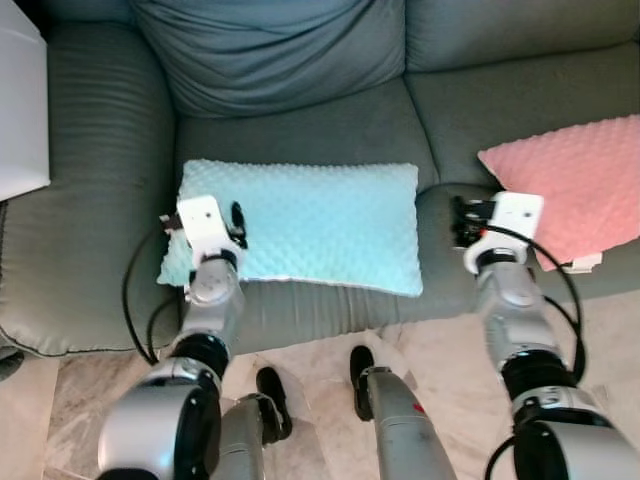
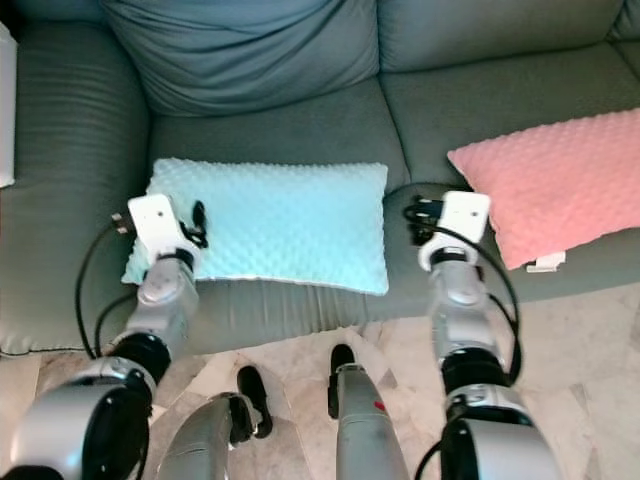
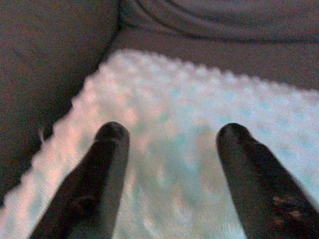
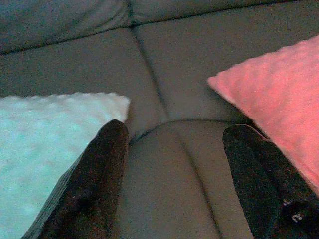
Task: Move the pillow to the sofa
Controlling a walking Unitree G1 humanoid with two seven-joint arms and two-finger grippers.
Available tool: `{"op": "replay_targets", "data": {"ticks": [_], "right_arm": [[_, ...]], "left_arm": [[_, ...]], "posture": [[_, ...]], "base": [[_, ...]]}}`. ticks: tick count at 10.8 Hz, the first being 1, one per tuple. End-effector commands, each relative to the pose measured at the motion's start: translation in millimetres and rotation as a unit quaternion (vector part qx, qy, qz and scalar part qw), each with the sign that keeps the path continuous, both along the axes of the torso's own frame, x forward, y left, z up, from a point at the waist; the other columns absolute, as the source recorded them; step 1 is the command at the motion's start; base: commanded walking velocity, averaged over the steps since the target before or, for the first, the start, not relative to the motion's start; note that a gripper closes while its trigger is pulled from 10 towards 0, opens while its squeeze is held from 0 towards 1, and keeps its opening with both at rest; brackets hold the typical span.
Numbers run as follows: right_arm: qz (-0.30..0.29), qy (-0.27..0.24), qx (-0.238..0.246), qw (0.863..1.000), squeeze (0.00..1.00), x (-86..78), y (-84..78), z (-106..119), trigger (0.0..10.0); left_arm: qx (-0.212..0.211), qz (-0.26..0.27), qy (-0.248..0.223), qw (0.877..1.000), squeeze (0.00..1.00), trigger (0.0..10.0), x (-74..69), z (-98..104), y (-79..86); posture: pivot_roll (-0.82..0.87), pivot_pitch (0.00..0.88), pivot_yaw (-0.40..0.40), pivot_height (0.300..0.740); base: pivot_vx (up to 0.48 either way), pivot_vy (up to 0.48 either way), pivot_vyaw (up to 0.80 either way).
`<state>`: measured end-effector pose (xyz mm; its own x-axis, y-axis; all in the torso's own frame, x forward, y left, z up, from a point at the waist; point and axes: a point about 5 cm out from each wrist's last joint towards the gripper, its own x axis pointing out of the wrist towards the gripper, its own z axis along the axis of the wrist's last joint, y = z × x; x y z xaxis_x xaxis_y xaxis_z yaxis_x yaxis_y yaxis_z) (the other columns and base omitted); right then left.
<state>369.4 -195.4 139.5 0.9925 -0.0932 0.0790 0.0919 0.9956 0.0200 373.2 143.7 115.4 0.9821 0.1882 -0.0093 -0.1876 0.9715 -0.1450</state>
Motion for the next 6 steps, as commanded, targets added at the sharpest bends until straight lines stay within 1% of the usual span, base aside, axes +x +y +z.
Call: {"op": "replay_targets", "data": {"ticks": [1,3,4,5,6], "right_arm": [[0.002,0.023,0.005,1.0,1.0,-6.7,2.7,-14.8,10.0],[0.02,0.025,0.019,0.999,1.0,-9.1,15.3,-17.7,10.0],[0.04,0.031,0.034,0.998,1.0,-12.0,28.6,-21.7,10.0],[0.059,0.037,0.047,0.996,1.0,-14.2,37.7,-24.6,10.0],[0.109,0.044,0.064,0.991,1.0,-20.2,59.7,-29.3,10.0]], "left_arm": [[-0.008,0.001,0.038,0.999,1.0,10.0,-12.0,-24.0,1.0],[-0.01,-0.005,0.046,0.999,1.0,10.0,-17.6,-32.1,-4.8],[0.006,-0.005,0.04,0.999,1.0,10.0,-18.4,-31.6,-2.8],[0.027,-0.002,0.031,0.999,1.0,10.0,-17.0,-27.6,3.5],[0.089,0.027,0.032,0.995,1.0,10.0,-13.7,-20.3,27.1]], "posture": [[-0.26,0.52,0.054,0.74],[-0.25,0.519,0.048,0.74],[-0.25,0.515,0.046,0.74],[-0.25,0.511,0.045,0.74],[-0.24,0.508,0.048,0.74]], "base": [[0.0,0.0,0.0],[0.0,0.0,0.0],[0.0,0.0,0.0],[0.0,0.0,0.0],[0.0,0.0,0.0]]}}
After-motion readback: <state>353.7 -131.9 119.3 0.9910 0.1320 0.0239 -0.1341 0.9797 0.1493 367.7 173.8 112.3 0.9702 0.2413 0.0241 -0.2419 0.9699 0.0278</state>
